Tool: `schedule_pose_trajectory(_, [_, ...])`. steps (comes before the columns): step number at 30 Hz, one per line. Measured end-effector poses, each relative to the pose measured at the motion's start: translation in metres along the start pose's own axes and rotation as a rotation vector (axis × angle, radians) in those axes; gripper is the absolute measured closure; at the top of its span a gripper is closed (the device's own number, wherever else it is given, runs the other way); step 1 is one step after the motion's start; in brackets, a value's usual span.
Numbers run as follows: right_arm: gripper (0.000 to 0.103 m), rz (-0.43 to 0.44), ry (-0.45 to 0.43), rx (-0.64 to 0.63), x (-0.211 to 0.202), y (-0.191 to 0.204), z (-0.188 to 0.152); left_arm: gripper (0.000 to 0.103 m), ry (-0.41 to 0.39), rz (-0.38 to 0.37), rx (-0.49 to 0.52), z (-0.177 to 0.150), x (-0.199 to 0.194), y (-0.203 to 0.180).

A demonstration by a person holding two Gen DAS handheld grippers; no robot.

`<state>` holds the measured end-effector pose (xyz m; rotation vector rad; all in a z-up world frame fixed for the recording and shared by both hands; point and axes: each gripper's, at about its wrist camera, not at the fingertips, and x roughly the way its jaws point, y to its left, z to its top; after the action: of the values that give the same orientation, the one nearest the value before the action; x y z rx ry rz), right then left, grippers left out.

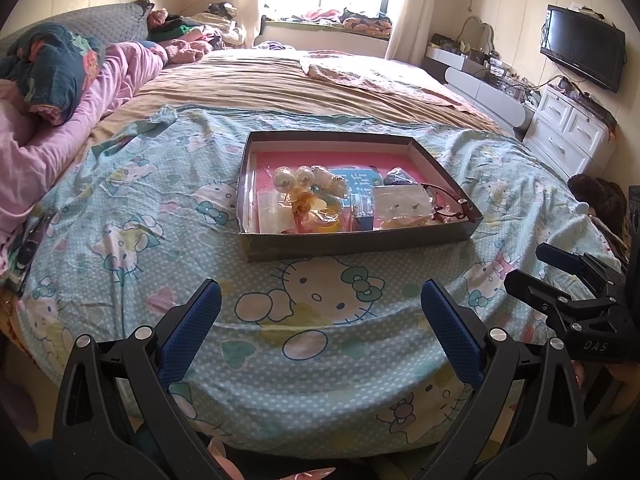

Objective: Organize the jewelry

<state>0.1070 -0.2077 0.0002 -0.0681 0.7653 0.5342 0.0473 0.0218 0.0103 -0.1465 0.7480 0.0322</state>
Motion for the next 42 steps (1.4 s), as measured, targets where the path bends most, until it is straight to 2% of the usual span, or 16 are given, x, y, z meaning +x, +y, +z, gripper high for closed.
schedule_pose_trajectory(23, [0.005, -0.005, 0.006, -0.001, 0.003, -0.002, 0.001, 0.009, 0.03, 0.026, 0.032, -0.002, 0.007, -0.004])
schedule_pose_trajectory(30, [0.005, -0.034, 0.008, 0.025, 0.01, -0.02, 0.002, 0.009, 0.068, 0.05, 0.01, -0.001, 0.017, 0.004])
schedule_pose_trajectory(33, [0.005, -0.077, 0.0, 0.044, 0.014, -0.036, 0.004, 0.009, 0.098, 0.091, -0.02, 0.001, 0.028, 0.016])
schedule_pose_trajectory(36, [0.005, -0.157, -0.003, 0.102, 0.024, -0.073, 0.008, 0.009, 0.13, 0.123, -0.09, 0.007, 0.043, 0.044])
schedule_pose_trajectory(42, [0.005, -0.363, 0.032, 0.209, 0.055, -0.165, 0.02, 0.009, 0.172, 0.312, -0.28, 0.04, 0.087, 0.141])
